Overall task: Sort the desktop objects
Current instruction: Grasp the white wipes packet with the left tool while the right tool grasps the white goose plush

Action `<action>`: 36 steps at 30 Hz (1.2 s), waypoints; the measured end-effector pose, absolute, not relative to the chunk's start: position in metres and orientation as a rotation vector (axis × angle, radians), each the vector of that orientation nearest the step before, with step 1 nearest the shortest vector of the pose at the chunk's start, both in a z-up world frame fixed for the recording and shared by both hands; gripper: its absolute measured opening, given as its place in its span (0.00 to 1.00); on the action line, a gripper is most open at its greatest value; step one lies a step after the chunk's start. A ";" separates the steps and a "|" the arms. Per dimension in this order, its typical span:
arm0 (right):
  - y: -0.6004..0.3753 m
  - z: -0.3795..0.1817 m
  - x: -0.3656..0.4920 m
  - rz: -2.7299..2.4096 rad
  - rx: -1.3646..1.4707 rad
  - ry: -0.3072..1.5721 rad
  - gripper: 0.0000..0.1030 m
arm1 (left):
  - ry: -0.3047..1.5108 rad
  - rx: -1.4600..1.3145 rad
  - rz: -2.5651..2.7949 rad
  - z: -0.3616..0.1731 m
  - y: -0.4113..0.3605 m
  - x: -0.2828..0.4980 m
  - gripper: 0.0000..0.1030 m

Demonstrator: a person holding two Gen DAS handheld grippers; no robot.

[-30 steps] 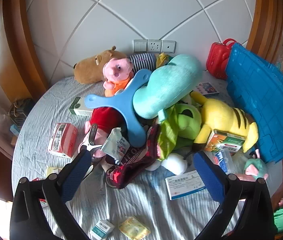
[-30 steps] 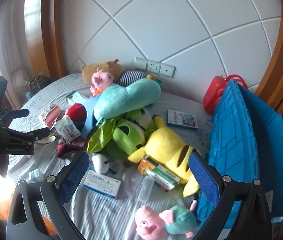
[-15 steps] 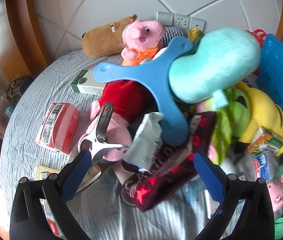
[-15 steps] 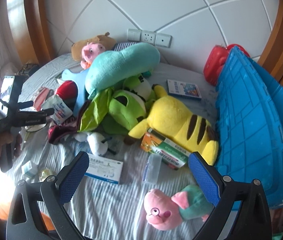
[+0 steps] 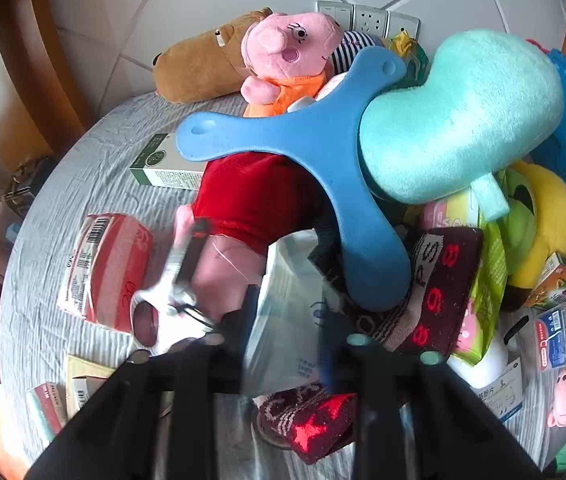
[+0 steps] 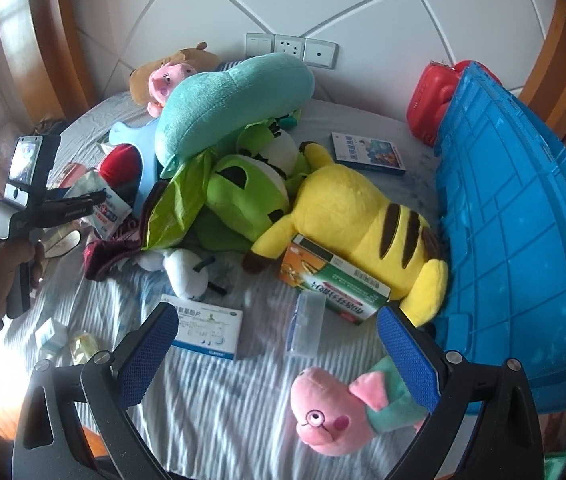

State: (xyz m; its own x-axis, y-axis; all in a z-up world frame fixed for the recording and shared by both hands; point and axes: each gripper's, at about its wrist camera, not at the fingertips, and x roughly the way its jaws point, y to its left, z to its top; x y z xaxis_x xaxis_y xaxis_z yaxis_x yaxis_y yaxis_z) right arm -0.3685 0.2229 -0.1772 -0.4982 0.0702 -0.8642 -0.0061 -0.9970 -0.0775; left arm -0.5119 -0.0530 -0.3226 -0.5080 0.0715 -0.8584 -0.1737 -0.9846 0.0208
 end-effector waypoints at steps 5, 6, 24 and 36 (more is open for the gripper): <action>0.215 -0.184 -0.377 2.698 -1.571 -0.112 0.98 | 0.032 -1.471 2.594 -0.313 -0.063 -0.505 0.19; 0.213 -0.185 -0.379 2.702 -1.577 -0.115 0.98 | 0.015 -1.457 2.596 -0.309 -0.067 -0.502 0.19; 0.150 -0.323 -0.447 2.751 -1.876 -0.305 0.98 | -0.080 -1.372 2.697 -0.250 -0.137 -0.441 0.19; 0.122 -0.392 -0.490 2.718 -2.029 -0.375 0.55 | -0.076 -1.408 2.718 -0.251 -0.157 -0.418 0.19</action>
